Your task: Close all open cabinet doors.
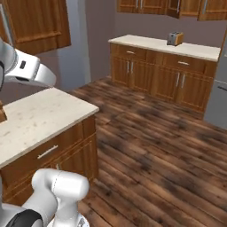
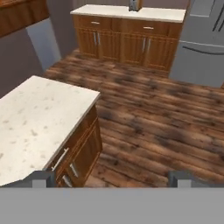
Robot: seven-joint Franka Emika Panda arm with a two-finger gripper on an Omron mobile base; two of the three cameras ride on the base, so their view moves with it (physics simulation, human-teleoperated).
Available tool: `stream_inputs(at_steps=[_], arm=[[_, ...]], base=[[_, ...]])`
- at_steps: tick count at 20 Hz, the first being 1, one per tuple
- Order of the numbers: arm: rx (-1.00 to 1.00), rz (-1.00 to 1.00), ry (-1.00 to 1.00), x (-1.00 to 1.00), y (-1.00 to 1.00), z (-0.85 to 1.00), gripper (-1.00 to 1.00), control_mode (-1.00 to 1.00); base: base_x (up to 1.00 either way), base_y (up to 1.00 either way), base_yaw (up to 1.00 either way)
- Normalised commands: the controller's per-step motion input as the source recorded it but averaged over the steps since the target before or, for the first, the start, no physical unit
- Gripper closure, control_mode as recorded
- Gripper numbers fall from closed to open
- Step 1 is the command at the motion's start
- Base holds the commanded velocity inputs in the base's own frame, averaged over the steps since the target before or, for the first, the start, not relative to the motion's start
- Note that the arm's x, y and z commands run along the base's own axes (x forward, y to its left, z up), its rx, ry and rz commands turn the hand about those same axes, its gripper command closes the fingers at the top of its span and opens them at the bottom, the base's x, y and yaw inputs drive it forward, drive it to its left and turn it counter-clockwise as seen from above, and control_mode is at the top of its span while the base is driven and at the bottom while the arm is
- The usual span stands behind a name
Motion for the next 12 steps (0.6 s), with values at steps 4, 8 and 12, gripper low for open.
stream_inputs(at_steps=[4, 8, 12], arm=[[0.0, 0.0, 0.0, 0.0, 0.0, 0.0, -1.0, 1.0], [0.0, 0.0, 0.0, 0.0, 0.0, 0.0, -1.0, 1.0], [0.0, 0.0, 0.0, 0.0, 0.0, 0.0, -1.0, 1.0]], base=[[0.92, -0.36, -0.52], [1.0, -0.26, -0.53], [1.0, -0.22, -0.43]])
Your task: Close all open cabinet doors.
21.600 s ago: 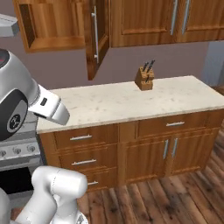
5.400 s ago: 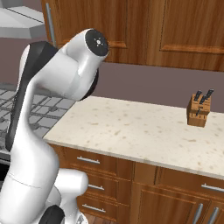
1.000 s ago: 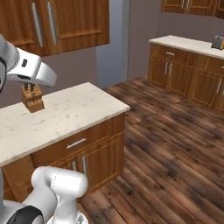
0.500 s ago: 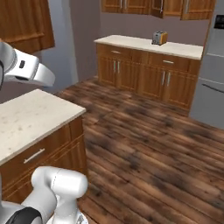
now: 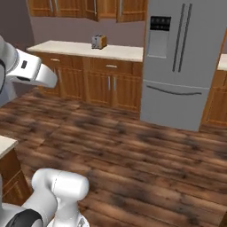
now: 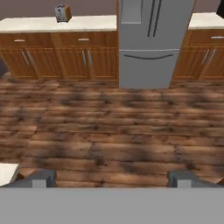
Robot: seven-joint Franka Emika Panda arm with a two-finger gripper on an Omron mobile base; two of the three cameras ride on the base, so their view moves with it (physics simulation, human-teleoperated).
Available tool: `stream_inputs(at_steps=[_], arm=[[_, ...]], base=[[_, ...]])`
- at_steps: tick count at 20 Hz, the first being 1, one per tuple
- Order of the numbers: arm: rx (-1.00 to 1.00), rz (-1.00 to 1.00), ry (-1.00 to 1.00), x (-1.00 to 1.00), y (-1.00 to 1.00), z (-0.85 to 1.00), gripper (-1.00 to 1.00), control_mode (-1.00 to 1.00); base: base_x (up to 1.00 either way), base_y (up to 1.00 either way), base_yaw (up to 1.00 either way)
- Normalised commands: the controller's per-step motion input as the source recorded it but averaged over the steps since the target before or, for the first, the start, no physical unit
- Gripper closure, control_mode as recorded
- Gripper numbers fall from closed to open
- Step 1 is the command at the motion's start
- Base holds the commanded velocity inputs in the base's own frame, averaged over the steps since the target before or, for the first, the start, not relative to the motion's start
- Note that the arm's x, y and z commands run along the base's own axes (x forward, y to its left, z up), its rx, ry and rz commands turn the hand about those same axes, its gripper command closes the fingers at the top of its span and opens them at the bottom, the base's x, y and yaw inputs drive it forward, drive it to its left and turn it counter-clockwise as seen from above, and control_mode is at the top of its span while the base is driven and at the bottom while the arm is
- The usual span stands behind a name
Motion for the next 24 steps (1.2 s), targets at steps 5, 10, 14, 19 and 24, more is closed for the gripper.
stream_inputs(at_steps=[5, 10, 14, 19, 24], arm=[[0.0, 0.0, 0.0, 0.0, 0.0, 0.0, -1.0, 1.0], [0.0, 0.0, 0.0, 0.0, 0.0, 0.0, -1.0, 1.0], [0.0, 0.0, 0.0, 0.0, 0.0, 0.0, -1.0, 1.0], [0.0, 0.0, 0.0, 0.0, 0.0, 0.0, -1.0, 1.0], [0.0, 0.0, 0.0, 0.0, 0.0, 0.0, -1.0, 1.0]], base=[[1.0, -0.04, -0.33], [1.0, 0.28, -0.24], [1.0, 0.51, -0.19], [1.0, 0.71, -0.15], [1.0, 0.97, -0.1]])
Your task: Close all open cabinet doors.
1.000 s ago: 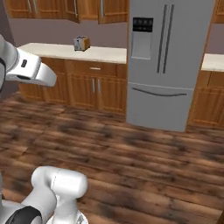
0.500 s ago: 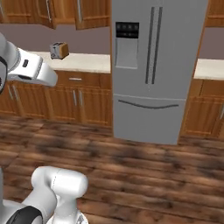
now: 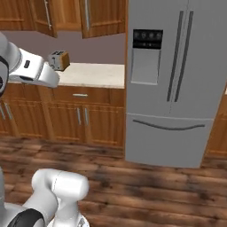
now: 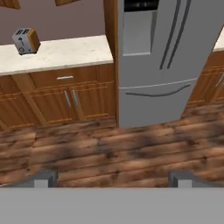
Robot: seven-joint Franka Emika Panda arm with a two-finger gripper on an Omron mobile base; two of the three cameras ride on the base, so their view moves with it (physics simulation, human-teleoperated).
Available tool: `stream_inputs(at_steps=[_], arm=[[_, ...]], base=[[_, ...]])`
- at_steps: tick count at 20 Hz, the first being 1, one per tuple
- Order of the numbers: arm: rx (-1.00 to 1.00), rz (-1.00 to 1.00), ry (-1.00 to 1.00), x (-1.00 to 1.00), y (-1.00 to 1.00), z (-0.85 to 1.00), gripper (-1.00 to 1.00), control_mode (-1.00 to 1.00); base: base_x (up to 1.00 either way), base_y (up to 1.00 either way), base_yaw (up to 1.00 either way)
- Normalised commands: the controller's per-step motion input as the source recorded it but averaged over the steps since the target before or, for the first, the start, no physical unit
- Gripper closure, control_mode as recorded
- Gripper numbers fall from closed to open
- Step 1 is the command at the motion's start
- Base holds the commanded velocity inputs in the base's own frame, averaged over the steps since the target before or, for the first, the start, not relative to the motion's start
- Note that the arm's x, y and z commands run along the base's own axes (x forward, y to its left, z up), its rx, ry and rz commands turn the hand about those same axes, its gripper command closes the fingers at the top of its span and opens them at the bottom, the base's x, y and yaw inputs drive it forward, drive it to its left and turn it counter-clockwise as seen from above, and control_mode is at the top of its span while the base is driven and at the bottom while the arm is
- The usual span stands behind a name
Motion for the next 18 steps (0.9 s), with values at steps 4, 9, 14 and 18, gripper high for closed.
stream_inputs(at_steps=[4, 9, 14, 18], arm=[[0.0, 0.0, 0.0, 0.0, 0.0, 0.0, -1.0, 1.0], [0.0, 0.0, 0.0, 0.0, 0.0, 0.0, -1.0, 1.0], [0.0, 0.0, 0.0, 0.0, 0.0, 0.0, -1.0, 1.0], [0.0, 0.0, 0.0, 0.0, 0.0, 0.0, -1.0, 1.0]], base=[[1.0, 1.0, -0.05], [0.98, 0.67, -0.09], [0.38, 0.45, -0.11], [0.2, 0.39, 0.0]])
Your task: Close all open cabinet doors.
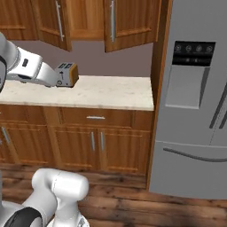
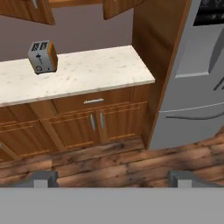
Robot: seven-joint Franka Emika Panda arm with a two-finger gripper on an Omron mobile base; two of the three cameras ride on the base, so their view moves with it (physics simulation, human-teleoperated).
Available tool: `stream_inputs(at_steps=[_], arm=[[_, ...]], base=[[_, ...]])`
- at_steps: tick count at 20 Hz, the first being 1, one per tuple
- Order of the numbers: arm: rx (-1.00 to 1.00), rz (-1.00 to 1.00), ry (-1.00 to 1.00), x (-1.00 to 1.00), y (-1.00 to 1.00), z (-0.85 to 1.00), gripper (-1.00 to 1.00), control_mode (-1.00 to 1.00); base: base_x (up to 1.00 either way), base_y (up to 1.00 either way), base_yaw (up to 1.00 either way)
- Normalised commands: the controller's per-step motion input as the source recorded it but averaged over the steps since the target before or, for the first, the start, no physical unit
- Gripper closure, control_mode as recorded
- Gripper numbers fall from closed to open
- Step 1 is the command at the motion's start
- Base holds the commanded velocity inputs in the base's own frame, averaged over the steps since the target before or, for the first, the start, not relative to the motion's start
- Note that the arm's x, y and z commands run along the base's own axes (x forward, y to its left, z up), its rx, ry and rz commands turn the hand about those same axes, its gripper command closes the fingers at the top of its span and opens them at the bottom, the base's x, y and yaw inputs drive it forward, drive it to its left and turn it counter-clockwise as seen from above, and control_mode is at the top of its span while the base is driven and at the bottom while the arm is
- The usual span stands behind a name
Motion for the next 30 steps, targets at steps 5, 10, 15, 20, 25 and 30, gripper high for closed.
stream_inputs(at_steps=[5, 10, 15, 20, 25, 30], arm=[[0.0, 0.0, 0.0, 0.0, 0.0, 0.0, -1.0, 1.0], [0.0, 0.0, 0.0, 0.0, 0.0, 0.0, -1.0, 1.0], [0.0, 0.0, 0.0, 0.0, 0.0, 0.0, -1.0, 1.0], [0.0, 0.0, 0.0, 0.0, 0.0, 0.0, -1.0, 1.0], [0.0, 0.0, 0.0, 0.0, 0.0, 0.0, -1.0, 1.0], [0.0, 0.0, 0.0, 0.0, 0.0, 0.0, -1.0, 1.0]], base=[[0.56, 0.4, 0.04], [0.47, 0.02, 0.11], [0.39, 0.0, 0.11], [0.53, -0.01, 0.06], [0.53, -0.24, -0.01], [0.57, -0.31, -0.1]])
